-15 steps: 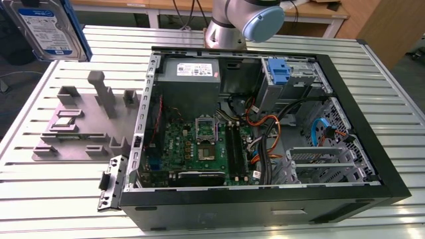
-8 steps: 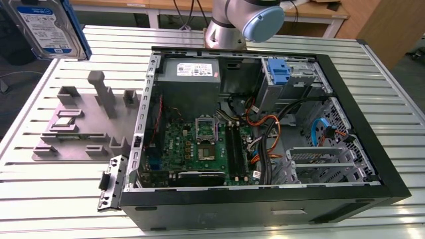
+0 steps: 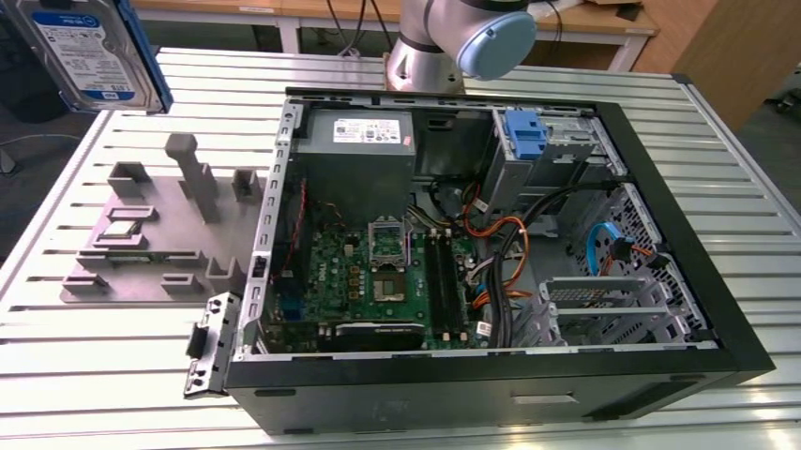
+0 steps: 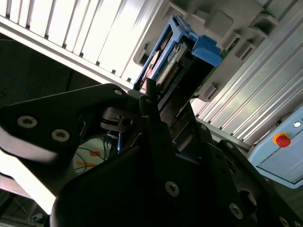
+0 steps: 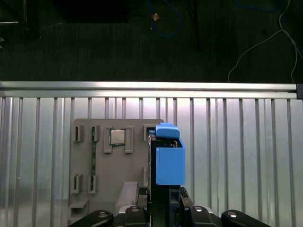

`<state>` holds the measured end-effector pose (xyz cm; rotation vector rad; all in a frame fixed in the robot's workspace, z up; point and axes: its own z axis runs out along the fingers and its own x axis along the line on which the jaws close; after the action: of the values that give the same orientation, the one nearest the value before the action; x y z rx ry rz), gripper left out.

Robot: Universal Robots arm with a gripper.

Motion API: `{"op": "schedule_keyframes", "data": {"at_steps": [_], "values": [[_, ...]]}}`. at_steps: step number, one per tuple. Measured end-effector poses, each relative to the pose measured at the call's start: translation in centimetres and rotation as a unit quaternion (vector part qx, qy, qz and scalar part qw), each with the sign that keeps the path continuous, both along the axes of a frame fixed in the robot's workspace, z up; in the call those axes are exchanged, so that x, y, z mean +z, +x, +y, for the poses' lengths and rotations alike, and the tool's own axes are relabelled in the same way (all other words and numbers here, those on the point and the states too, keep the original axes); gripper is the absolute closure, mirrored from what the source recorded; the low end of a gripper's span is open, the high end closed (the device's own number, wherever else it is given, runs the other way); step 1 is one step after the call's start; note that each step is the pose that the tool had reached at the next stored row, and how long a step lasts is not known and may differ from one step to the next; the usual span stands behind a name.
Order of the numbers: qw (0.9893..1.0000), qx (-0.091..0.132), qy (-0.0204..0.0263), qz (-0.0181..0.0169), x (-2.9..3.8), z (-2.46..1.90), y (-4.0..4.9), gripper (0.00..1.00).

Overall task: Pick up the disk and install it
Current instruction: 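Pick up the disk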

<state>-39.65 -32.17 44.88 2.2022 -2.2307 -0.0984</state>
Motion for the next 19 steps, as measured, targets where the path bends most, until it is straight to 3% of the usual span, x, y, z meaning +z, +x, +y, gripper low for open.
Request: {"op": "schedule_keyframes", "data": {"at_steps": [19], "values": [[1.0, 0.0, 0.0, 0.0, 0.89, 0.0, 0.0, 0.65]]}}
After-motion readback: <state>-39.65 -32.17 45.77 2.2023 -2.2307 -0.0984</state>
